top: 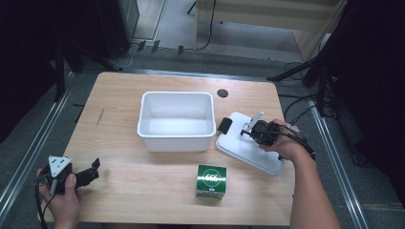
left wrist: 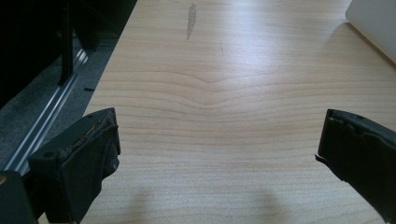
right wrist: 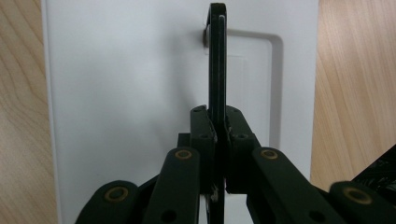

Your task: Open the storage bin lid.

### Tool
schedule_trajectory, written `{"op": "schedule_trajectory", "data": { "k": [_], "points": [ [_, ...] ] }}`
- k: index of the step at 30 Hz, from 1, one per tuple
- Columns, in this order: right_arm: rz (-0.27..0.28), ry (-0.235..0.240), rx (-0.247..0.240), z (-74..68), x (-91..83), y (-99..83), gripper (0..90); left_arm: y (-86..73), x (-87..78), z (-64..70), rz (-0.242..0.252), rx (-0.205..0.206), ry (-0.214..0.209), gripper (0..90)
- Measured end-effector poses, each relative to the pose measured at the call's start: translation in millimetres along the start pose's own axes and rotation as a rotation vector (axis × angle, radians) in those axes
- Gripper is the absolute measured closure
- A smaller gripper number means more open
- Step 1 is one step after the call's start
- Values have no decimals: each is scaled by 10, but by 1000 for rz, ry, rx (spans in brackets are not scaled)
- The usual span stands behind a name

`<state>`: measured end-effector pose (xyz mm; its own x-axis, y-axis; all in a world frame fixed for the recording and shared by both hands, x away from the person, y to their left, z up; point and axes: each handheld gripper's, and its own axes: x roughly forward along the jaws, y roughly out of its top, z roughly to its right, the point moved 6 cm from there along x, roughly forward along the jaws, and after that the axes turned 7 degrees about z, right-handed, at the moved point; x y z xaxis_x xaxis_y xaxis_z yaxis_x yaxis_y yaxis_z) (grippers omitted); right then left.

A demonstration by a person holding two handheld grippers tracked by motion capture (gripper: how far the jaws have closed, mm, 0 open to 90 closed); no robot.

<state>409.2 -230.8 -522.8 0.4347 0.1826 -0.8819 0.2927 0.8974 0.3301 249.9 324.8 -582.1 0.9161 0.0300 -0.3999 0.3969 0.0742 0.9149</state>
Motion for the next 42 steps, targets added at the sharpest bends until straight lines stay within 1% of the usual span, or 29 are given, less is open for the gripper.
{"op": "schedule_trajectory", "data": {
  "k": [1, 2, 3, 5, 6, 8, 9, 11, 13, 14, 15, 17, 20, 21, 23, 24, 25, 27, 28, 30, 32, 33, 37, 41, 42],
  "points": [
    [3, 2, 7, -10, -1, 0, 774, 0, 0, 0, 0, 0, 0, 0],
    [13, 5, 12, -32, -5, 7, 612, 0, 0, 0, 0, 0, 0, 0],
    [13, 5, 12, -32, -5, 7, 612, 0, -2, 0, 0, 1, 0, 0],
    [11, 10, 22, -57, -20, 14, 514, 0, -3, 4, 5, 1, -1, 0],
    [5, 20, 30, -72, -32, 12, 475, -2, -5, 5, 2, 4, -1, 0],
    [5, 29, 39, -85, -55, 12, 425, -3, -11, 9, 0, 13, -1, 0],
    [11, 28, 42, -90, -78, 14, 383, -3, -10, 9, 0, 13, -1, 0],
    [20, 37, 57, -102, -114, 18, 328, -2, -5, 5, 2, 4, 0, 0],
    [22, 44, 51, -133, -166, 23, 283, -2, -5, -1, 0, 4, 0, 0],
    [44, 58, 30, -172, -224, 46, 243, -2, -5, -1, -2, 4, -1, 0],
    [44, 58, 30, -172, -224, 46, 243, -2, -4, -1, -1, 4, 0, 0],
    [57, 77, 25, -225, -285, 72, 186, -2, -4, 1, 0, 4, 0, 0],
    [64, 91, 6, -287, -361, 102, 134, -2, -3, 0, -2, 3, 0, 0],
    [66, 94, 7, -311, -387, 111, 123, -3, -3, 2, -2, 2, 0, 0],
    [71, 99, -15, -355, -428, 128, 64, -4, 0, 6, -4, 3, 0, 0],
    [70, 98, -14, -376, -446, 138, 48, -4, 0, 8, -5, 5, 0, 0],
    [67, 99, -20, -394, -460, 144, 11, -5, 0, 9, -5, 7, 2, 0],
    [58, 124, 4, -438, -483, 160, 0, -5, 2, 10, -7, 10, 3, 0],
    [63, 122, 5, -451, -495, 171, 0, -5, 2, 10, -8, 11, 2, 0],
    [62, 135, 18, -498, -529, 186, 0, -5, 0, 10, -7, 12, 1, 0],
    [70, 140, 16, -540, -563, 208, 0, -4, -2, 9, -4, 8, -1, 0],
    [76, 143, 6, -567, -589, 223, 0, -4, -3, 8, -4, 8, -3, 0],
    [104, 166, 0, -661, -675, 291, 0, -4, -3, 7, -3, 5, -4, 0],
    [126, 162, -28, -774, -729, 363, 0, -4, -1, 7, -4, 7, -3, 0],
    [134, 167, -35, -814, -740, 387, 0, -4, 0, 10, -4, 5, -3, 0]
  ]
}}
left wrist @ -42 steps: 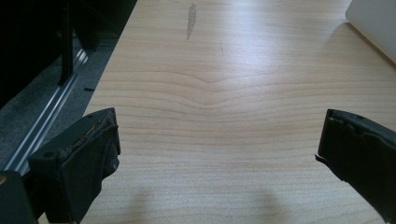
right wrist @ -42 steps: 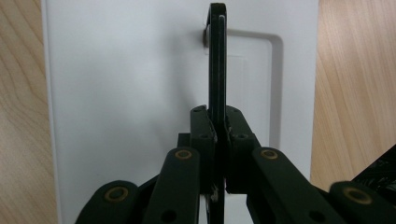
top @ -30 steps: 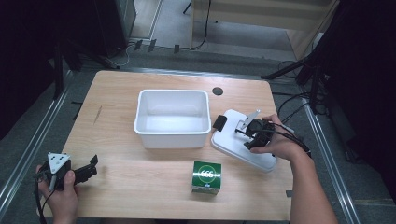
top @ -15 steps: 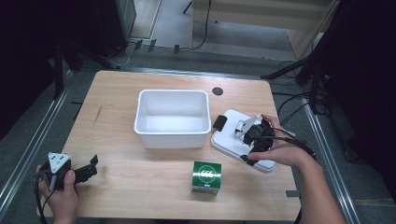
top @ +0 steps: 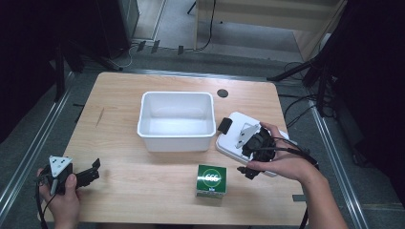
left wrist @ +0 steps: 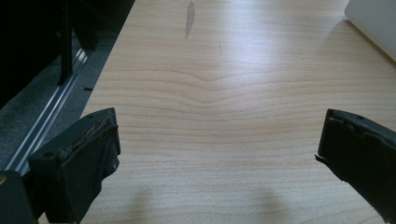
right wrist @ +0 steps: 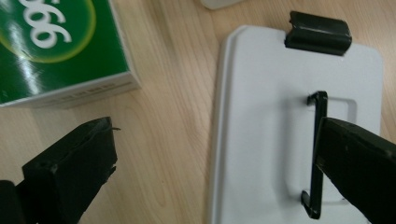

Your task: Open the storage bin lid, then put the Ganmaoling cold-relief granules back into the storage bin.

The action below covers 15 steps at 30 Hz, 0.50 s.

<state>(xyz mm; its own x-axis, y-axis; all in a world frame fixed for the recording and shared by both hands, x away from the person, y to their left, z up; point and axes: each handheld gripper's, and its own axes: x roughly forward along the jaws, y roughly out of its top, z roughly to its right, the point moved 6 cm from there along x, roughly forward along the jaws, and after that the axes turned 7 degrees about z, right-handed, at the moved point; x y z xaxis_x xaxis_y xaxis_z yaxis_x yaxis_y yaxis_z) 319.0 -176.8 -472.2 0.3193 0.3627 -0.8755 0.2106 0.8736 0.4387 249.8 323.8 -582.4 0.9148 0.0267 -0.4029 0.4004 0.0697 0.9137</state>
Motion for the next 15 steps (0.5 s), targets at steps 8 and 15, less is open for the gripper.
{"op": "schedule_trajectory", "data": {
  "k": [8, 15],
  "points": [
    [-18, 52, -76, -293, 78, 111, 0, 0, -2, -4, -1, -1, -2, 0],
    [-15, 100, -118, -502, 197, 211, 0, -1, 2, -6, -4, -5, -4, 0]
  ]
}}
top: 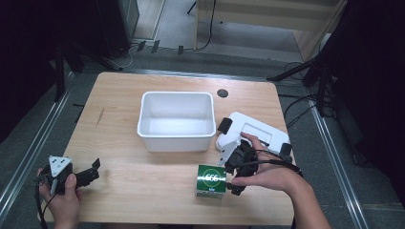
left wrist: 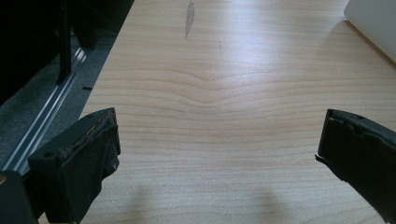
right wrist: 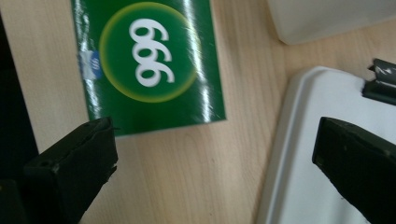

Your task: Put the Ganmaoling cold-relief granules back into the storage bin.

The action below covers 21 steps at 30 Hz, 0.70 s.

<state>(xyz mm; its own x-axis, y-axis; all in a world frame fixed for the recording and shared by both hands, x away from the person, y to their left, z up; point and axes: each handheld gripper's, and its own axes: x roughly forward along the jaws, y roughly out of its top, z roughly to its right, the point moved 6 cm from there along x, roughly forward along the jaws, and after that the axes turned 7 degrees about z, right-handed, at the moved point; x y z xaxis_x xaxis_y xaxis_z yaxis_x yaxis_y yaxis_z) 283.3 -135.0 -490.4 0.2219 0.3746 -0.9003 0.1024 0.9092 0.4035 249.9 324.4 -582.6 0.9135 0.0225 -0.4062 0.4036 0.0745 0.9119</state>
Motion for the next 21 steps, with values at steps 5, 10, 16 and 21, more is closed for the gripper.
{"op": "schedule_trajectory", "data": {
  "k": [5, 10, 16, 21],
  "points": [
    [-6, 21, -29, -87, 63, 80, 0, -1, 3, 2, -2, 1, 1, 0],
    [-9, 52, -39, -152, 148, 114, 0, -2, 7, -1, -7, 2, 0, 0],
    [-12, 71, -52, -210, 206, 158, 0, -3, 7, 0, -10, 7, 0, 0],
    [-21, 81, -65, -220, 298, 180, 0, -3, 9, 0, -11, 5, 1, 0]
  ]
}}
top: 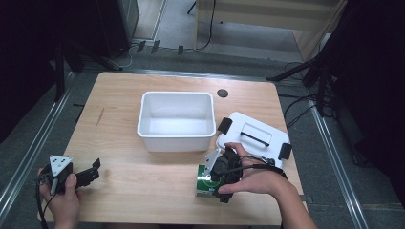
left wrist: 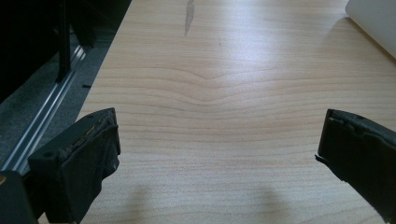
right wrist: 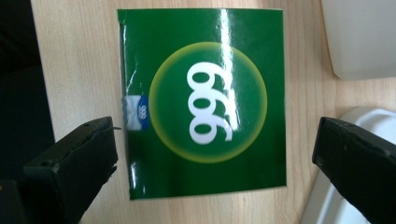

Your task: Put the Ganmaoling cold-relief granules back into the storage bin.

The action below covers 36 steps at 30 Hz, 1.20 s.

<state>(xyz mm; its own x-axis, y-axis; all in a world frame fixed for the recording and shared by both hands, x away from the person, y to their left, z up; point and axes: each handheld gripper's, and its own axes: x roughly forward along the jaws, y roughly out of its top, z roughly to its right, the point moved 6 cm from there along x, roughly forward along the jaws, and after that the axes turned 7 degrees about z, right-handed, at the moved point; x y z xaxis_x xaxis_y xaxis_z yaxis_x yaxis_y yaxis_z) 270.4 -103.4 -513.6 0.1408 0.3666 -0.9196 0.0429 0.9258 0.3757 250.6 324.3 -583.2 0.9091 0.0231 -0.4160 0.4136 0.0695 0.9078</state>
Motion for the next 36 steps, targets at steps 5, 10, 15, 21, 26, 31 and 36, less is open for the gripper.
{"op": "schedule_trajectory", "data": {
  "k": [5, 10, 15, 21, 26, 31, 36],
  "points": [
    [-19, 20, -2, -2, 82, 7, 0, 0, 0, 0, -1, 0, -1, 0],
    [-37, 33, -22, -13, 145, 32, 0, -1, 2, 1, -3, -1, -2, 0],
    [-57, 30, -39, -22, 209, 53, 12, 0, 3, 1, -1, -6, -2, 0],
    [-58, 18, -52, -26, 251, 77, 88, 0, 2, 1, -2, -5, -3, 0],
    [-65, 47, -41, -18, 244, 89, 142, 0, 5, -1, -1, -8, -5, 0],
    [-56, 29, -65, -5, 219, 102, 155, -1, 4, -2, -4, -10, -7, 0],
    [-65, 46, -92, -12, 185, 123, 157, -1, 5, -3, -6, -11, -6, 0]
  ]
}}
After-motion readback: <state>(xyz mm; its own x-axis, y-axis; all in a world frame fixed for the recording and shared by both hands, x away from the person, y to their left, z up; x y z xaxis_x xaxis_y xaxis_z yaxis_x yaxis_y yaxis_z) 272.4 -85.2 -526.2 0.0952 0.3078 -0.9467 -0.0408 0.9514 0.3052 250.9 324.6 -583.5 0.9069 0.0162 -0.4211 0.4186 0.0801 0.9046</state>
